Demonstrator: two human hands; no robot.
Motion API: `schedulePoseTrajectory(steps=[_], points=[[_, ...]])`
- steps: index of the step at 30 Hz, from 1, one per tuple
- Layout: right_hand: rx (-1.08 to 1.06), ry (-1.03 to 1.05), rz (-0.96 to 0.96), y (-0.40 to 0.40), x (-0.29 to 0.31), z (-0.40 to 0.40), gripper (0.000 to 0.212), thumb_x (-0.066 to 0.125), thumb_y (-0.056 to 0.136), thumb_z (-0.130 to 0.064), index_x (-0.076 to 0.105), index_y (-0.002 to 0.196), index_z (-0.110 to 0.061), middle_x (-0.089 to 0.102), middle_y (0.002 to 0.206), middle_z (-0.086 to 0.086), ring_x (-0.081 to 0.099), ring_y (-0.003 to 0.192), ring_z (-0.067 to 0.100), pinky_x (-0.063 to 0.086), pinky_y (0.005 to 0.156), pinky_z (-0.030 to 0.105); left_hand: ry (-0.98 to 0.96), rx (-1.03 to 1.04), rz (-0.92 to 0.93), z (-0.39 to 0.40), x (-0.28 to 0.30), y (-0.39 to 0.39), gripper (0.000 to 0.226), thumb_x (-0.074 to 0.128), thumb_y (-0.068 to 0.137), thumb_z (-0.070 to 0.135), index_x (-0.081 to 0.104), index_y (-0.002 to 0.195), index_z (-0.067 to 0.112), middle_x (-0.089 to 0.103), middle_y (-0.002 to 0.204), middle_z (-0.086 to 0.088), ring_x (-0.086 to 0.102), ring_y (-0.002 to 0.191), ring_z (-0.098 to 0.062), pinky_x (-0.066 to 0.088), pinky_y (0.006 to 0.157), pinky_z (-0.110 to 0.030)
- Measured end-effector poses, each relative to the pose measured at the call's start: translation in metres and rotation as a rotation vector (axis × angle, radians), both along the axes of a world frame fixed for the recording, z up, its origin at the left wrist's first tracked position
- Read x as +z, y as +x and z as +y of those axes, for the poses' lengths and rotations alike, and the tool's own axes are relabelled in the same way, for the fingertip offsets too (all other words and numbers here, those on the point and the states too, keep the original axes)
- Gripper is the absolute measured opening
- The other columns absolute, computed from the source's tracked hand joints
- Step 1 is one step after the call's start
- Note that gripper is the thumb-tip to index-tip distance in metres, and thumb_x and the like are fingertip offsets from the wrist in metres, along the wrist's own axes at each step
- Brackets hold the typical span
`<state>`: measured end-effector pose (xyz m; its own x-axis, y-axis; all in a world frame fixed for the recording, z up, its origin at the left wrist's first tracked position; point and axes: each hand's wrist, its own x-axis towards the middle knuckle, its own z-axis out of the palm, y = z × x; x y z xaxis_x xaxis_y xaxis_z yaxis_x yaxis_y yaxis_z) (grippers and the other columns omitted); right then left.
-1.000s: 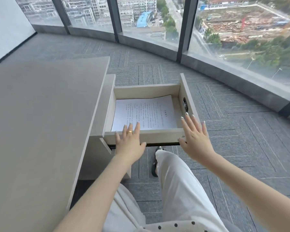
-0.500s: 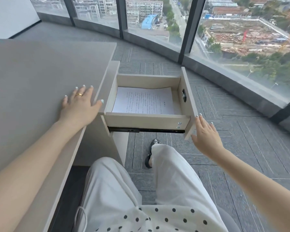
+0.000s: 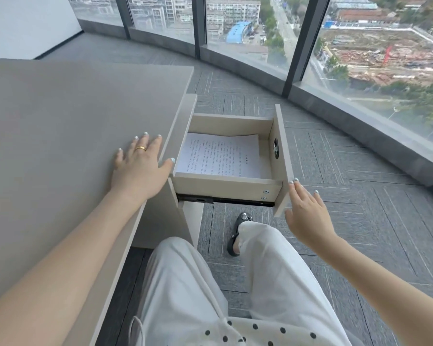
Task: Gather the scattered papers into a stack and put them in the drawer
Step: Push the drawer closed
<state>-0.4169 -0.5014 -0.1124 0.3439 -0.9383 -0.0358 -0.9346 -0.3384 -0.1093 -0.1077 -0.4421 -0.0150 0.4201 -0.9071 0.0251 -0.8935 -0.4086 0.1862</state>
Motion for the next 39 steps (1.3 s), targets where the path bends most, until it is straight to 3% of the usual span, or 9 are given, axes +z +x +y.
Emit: schedulePoseTrajectory(steps=[5,9,15,29,39], points=[[0.056,-0.082,-0.044,0.033,-0.004,0.009,0.061,0.039,0.087,-0.002,0.017,0.144,0.0,0.021,0.155,0.017,0.025,0.143,0.028,0.014,0.117,0.046,0.002,-0.005,-0.017,0.001,0.001,0.0,0.064,0.037,0.091,0.044,0.017,0.148,0.022,0.01,0.16,-0.005,0.007,0.147,-0.022,0.006,0.117,-0.046],[0.126,-0.083,-0.055,0.061,-0.004,0.013,0.064,0.035,0.087,-0.001,0.01,0.146,-0.002,0.014,0.157,0.015,0.019,0.144,0.027,0.009,0.118,0.044,-0.002,-0.005,-0.017,0.002,0.001,-0.001,0.061,0.037,0.092,0.04,0.018,0.147,0.022,0.011,0.16,-0.005,0.008,0.147,-0.022,0.007,0.117,-0.046],[0.246,-0.043,-0.025,0.102,-0.001,0.018,0.068,0.031,0.087,0.0,-0.003,0.146,-0.004,0.0,0.159,0.012,0.008,0.146,0.025,0.002,0.118,0.043,-0.036,0.0,0.028,0.002,0.002,-0.001,0.051,0.03,0.095,0.036,0.025,0.145,0.027,0.016,0.159,-0.004,0.011,0.146,-0.022,0.008,0.117,-0.045],[0.556,0.014,-0.076,0.162,-0.001,0.003,0.072,0.036,0.088,-0.009,-0.005,0.147,-0.012,0.003,0.16,0.005,-0.002,0.147,0.025,-0.008,0.116,0.045,-0.216,0.025,0.168,0.001,0.001,0.004,0.047,0.03,0.094,0.007,0.045,0.136,0.021,0.032,0.154,-0.004,0.022,0.144,-0.019,0.013,0.115,-0.042],[0.712,0.041,-0.101,0.18,-0.001,-0.007,0.075,0.038,0.086,-0.006,-0.004,0.147,-0.018,0.009,0.159,0.009,-0.001,0.147,0.026,-0.01,0.115,0.046,-0.237,0.034,0.161,-0.002,-0.002,0.007,0.046,0.032,0.094,0.008,0.047,0.134,0.021,0.035,0.152,-0.004,0.025,0.143,-0.018,0.015,0.115,-0.041]])
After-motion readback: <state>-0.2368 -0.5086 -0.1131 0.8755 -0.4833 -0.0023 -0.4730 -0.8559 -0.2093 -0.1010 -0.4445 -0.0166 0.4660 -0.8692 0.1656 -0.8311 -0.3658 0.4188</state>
